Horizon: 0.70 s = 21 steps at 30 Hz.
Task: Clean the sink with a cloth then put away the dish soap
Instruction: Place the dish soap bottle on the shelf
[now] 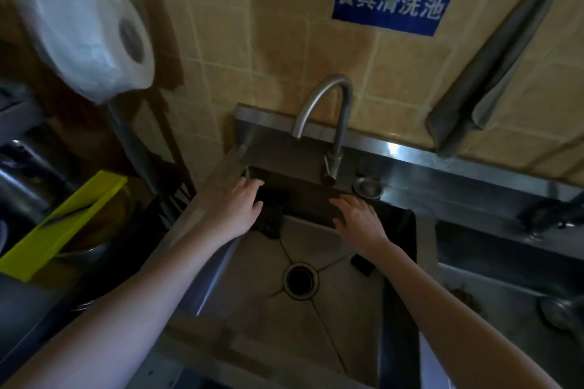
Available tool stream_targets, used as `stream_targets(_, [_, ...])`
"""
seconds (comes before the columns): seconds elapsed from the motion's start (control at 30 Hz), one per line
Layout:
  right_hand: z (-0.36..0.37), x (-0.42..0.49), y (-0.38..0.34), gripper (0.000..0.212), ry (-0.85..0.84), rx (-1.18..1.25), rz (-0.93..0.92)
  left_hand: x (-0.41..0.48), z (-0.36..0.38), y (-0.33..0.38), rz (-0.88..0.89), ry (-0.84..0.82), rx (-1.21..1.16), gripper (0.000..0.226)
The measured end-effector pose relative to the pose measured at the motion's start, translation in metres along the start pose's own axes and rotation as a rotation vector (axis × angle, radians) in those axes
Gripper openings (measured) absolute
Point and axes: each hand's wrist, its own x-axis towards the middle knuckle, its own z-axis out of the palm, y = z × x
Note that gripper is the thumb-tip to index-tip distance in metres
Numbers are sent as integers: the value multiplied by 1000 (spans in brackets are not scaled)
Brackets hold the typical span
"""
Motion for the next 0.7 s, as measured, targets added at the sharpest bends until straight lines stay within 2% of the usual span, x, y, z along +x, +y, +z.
stream_targets(0.43, [53, 1, 82, 54, -97, 14, 204, 50, 89, 19, 67, -167, 30, 41])
stream_targets(0.7, [96, -1, 106, 51, -223, 51, 311, 62, 143, 33, 58, -296, 36, 41])
